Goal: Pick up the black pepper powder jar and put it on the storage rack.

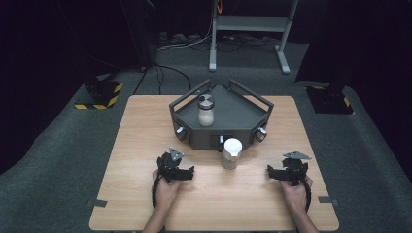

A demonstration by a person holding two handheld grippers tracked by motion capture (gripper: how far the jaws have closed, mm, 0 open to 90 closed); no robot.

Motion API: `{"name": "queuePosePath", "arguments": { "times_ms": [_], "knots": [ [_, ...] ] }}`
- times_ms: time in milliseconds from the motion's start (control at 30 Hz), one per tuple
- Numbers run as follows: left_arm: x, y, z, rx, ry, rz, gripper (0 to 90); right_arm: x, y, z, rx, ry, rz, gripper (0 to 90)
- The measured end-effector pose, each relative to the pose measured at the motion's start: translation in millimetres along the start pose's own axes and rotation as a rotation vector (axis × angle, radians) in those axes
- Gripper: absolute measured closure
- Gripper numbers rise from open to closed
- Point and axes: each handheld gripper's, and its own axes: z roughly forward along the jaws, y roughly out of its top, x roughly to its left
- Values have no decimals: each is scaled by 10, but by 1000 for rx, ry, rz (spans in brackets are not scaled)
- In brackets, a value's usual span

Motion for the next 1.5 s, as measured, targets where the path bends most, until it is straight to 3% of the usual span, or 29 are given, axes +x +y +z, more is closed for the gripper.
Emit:
{"name": "queuePosePath", "arguments": {
  "times_ms": [400, 1000, 1300, 1500],
  "knots": [
    [-1, -2, -1, -1, 1, -1, 45, 196, 47, -50, -19, 74, -71, 19],
    [-2, -3, -2, -2, 3, 0, 48, 575, 181, 19, -34, 240, -167, 31],
    [-4, -4, -3, -2, 3, 2, 51, 785, 239, 84, -73, 281, -170, 66],
    [-4, -8, -2, -4, 2, -2, 51, 917, 253, 103, -104, 271, -161, 94]
  ]
}}
